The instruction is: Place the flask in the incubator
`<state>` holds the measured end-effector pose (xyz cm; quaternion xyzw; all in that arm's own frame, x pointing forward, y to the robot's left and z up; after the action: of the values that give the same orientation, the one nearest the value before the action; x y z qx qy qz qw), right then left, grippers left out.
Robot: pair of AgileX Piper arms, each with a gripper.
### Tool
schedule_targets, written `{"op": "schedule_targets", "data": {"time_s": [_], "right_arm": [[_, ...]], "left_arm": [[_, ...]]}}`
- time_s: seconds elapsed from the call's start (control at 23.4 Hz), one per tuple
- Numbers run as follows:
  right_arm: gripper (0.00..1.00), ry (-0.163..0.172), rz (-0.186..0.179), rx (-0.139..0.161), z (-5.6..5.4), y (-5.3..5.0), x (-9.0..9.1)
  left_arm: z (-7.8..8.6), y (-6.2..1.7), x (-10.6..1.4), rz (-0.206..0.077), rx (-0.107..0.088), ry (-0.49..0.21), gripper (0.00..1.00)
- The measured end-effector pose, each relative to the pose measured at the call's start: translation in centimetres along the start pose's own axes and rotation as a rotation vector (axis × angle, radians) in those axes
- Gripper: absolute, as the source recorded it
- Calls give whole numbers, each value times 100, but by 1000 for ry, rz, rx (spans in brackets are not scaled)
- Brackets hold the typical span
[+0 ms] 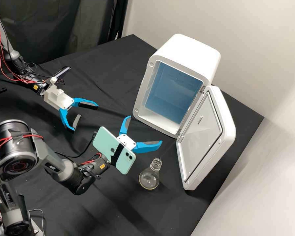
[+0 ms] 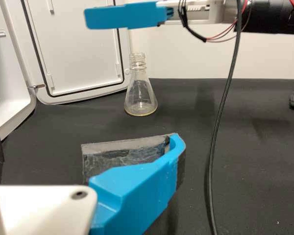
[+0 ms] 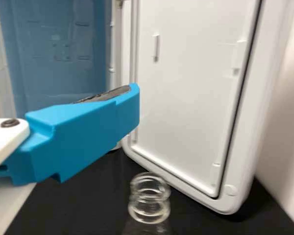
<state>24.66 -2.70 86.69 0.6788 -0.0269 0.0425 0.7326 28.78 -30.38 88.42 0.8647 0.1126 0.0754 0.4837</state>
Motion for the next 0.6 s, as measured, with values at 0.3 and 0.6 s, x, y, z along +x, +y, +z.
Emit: {"op": "schedule_targets", "data": {"time_s": [0.3,0.6], "right_arm": [[100,-37,-14,-28,201,140,-158],[100,19,-156,-180,220,-27,-232]], "left_arm": [[0,0,0,0,0,0,100],[0,0,0,0,0,0,100]]}}
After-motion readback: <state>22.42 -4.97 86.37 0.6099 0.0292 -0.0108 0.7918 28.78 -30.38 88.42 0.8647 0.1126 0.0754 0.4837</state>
